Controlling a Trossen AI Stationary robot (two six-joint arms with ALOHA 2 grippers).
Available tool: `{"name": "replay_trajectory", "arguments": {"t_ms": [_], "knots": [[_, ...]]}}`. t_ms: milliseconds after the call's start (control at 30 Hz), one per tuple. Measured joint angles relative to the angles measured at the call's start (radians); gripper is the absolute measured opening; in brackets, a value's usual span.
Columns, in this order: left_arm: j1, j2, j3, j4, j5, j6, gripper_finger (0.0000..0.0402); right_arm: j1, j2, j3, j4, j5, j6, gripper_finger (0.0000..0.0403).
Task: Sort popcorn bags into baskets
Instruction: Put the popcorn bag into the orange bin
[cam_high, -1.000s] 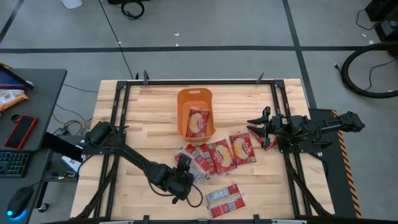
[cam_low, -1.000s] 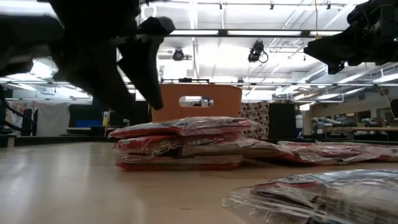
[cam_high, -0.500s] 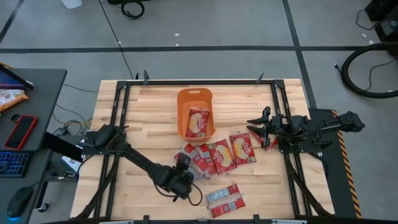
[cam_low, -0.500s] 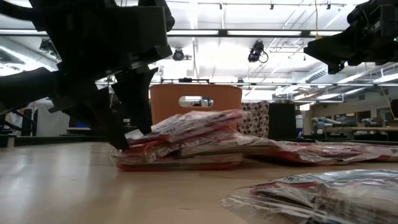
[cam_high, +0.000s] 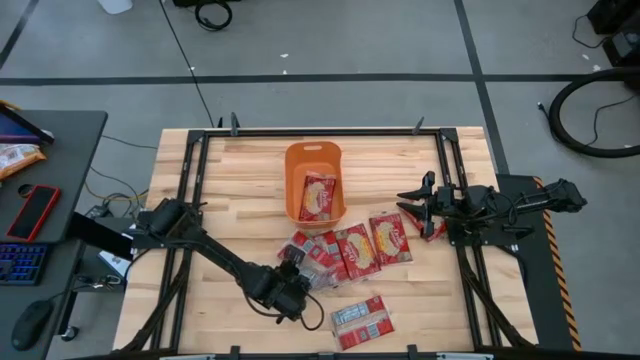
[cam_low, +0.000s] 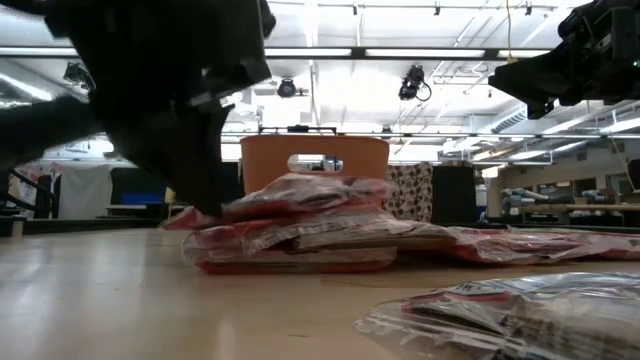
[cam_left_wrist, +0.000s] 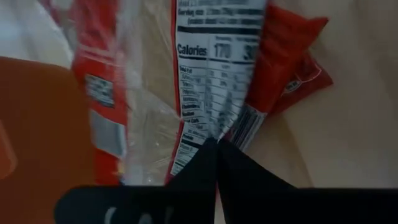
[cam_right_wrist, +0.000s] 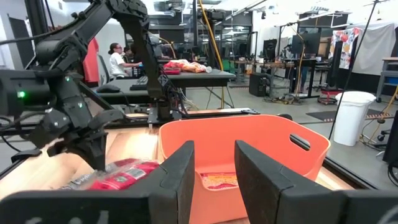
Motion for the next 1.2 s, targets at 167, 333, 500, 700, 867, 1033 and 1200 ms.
{"name": "replay_trajectory", "arguments": {"t_ms": [167, 333, 500, 700, 867, 1033, 1200], "knots": [[0.008, -0.084, 0.014, -0.007, -0.005, -0.06, 0.0004, 0.0, 0.0, 0.0, 0.0, 0.0, 0.0, 0.0119], [0.048, -0.194, 0.071, 0.001, -0.013, -0.206, 0.0002, 0.0, 0.0, 0.0, 0.0, 0.0, 0.0, 0.0119], [0.12, -0.285, 0.121, 0.02, -0.022, -0.394, 0.0002, 0.0, 0.0, 0.0, 0.0, 0.0, 0.0, 0.0119], [0.214, -0.352, 0.145, 0.056, -0.042, -0.499, 0.0002, 0.0, 0.0, 0.0, 0.001, 0.0, 0.0, 0.0119], [0.313, -0.369, 0.146, 0.055, -0.097, -0.545, 0.0005, 0.0, 0.0, 0.0, 0.0, 0.0, 0.0, 0.0119], [0.421, -0.366, 0.146, 0.055, -0.101, -0.61, 0.0006, 0.0, 0.0, 0.0, 0.0, 0.0, 0.0, 0.0119], [0.521, -0.365, 0.146, 0.042, -0.072, -0.698, 0.0007, 0.0, 0.0, 0.0, 0.0, 0.0, 0.0, 0.0119]]}}
